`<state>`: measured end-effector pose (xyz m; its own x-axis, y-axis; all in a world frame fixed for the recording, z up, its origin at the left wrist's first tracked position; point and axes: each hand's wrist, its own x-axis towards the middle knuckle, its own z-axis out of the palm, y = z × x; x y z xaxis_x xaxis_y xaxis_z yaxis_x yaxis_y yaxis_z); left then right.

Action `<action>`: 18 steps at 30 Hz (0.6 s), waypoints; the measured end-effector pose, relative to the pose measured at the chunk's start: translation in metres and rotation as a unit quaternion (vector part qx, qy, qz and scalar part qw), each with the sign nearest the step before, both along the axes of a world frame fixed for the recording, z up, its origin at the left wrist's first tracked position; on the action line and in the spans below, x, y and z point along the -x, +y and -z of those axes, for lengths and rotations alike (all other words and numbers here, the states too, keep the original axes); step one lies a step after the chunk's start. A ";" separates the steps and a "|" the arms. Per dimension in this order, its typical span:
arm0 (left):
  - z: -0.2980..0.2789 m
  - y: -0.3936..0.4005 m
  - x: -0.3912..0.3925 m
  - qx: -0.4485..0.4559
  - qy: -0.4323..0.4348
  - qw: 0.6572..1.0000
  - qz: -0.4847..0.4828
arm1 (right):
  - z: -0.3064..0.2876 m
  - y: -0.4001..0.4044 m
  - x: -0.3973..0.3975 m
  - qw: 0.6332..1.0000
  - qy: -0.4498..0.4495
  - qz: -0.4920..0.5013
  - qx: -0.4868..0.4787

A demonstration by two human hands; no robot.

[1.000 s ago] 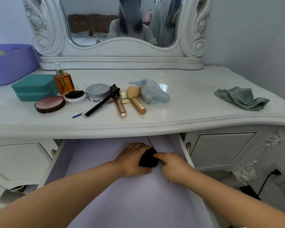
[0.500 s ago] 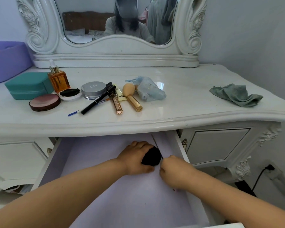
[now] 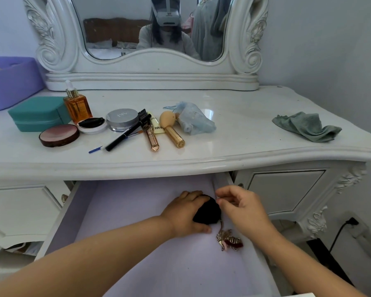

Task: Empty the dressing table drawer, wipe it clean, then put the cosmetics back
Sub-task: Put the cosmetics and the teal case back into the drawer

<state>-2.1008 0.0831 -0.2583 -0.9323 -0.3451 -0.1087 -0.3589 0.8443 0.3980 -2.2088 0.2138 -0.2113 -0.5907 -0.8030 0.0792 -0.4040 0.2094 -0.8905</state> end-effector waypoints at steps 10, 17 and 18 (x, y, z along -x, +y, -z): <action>-0.081 0.008 -0.041 0.053 0.198 0.979 0.020 | -0.073 -0.020 -0.001 0.984 0.078 -0.036 0.154; -0.124 -0.023 -0.057 0.185 0.362 0.908 -0.100 | -0.097 -0.105 -0.003 0.962 0.252 -0.047 0.094; -0.127 -0.033 -0.056 0.192 0.369 0.900 -0.130 | -0.096 -0.115 -0.003 0.961 0.260 -0.044 0.078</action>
<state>-2.0447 0.0500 -0.1317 -0.5840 -0.4413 0.6814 -0.3209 0.8965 0.3056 -2.2060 0.0989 -0.1149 -0.3691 -0.8027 0.4684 -0.8133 0.0351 -0.5808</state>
